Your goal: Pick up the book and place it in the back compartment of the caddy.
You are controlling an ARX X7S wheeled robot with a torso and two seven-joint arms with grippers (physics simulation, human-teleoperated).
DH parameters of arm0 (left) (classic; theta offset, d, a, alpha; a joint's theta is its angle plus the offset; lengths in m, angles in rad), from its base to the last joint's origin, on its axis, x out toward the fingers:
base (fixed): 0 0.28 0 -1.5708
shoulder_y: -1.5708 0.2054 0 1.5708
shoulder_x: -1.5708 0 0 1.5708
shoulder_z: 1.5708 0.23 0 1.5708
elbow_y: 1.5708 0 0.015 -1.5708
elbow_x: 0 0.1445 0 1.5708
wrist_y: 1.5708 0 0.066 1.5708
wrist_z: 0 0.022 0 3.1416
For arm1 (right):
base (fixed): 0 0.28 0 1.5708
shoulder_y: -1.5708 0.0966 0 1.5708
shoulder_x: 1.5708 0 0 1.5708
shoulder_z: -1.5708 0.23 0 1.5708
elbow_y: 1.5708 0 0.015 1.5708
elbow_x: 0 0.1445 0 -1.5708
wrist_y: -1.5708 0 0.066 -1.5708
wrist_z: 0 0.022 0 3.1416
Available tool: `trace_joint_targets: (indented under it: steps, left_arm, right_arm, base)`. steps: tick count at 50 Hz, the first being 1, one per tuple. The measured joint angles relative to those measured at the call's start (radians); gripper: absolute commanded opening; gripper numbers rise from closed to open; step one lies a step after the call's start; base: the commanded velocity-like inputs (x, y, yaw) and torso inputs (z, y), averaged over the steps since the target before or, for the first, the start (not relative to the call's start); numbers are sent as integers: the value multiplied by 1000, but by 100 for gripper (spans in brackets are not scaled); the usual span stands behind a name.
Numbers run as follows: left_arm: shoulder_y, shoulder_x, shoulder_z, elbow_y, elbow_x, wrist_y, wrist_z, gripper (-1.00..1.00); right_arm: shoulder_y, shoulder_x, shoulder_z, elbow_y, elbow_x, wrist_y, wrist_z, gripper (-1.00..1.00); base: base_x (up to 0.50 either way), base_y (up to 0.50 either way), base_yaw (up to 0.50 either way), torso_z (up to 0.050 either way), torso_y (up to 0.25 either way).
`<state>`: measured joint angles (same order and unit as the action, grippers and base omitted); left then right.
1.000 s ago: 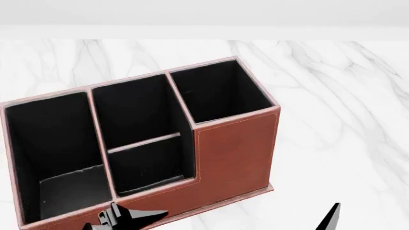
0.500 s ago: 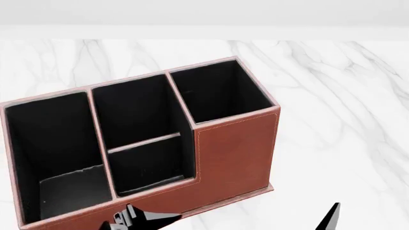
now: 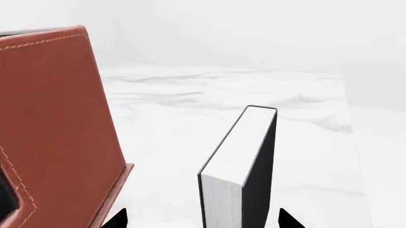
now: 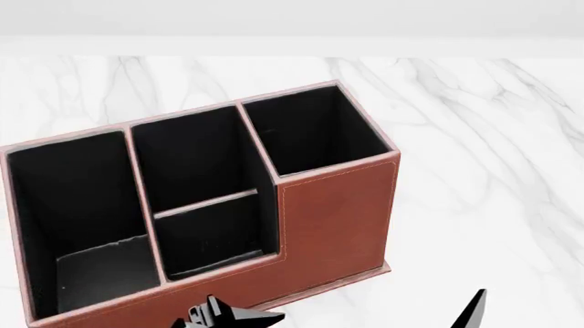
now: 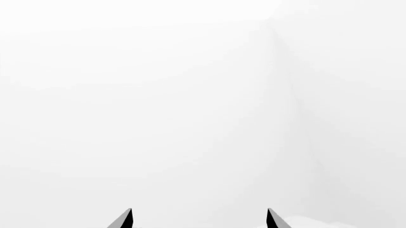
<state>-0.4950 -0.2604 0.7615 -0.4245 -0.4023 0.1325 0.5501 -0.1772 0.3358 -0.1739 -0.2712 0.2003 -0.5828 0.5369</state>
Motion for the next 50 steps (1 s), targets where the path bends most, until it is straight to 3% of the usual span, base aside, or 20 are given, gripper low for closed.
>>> trace_joint_targets:
  steps: [50]
  left_arm:
    - [-69,126,44,-258,19,72,63,100]
  right_arm:
    - [3,11,-4,2,8,-5,13,100]
  base:
    - [0,0,0,0,0]
